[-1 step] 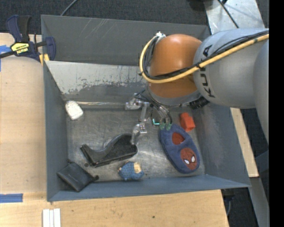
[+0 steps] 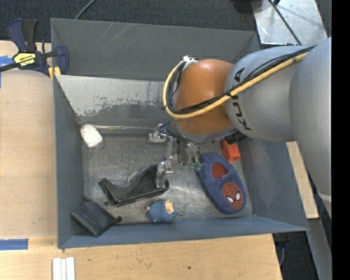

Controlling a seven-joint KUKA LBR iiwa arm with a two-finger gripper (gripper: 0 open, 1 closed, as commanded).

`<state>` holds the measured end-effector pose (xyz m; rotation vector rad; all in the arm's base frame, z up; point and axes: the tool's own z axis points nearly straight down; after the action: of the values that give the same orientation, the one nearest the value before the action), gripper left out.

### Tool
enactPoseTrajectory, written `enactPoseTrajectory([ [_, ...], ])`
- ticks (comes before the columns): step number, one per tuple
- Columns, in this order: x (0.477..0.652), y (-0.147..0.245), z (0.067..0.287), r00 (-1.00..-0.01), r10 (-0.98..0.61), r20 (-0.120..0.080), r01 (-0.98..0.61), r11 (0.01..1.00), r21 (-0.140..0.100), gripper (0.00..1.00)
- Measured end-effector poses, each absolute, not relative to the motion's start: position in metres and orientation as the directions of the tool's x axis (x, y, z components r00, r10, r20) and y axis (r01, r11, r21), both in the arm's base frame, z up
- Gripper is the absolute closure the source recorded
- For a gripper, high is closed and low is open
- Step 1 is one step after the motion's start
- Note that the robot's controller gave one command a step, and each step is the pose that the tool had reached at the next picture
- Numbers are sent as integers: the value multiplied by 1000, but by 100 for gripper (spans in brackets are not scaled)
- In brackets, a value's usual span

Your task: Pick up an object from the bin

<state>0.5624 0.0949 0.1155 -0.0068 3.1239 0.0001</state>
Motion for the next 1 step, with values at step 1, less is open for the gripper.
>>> enactPoseTrajectory([
  [1,559,93,111,-991,133,-7,133,991,-4,0],
])
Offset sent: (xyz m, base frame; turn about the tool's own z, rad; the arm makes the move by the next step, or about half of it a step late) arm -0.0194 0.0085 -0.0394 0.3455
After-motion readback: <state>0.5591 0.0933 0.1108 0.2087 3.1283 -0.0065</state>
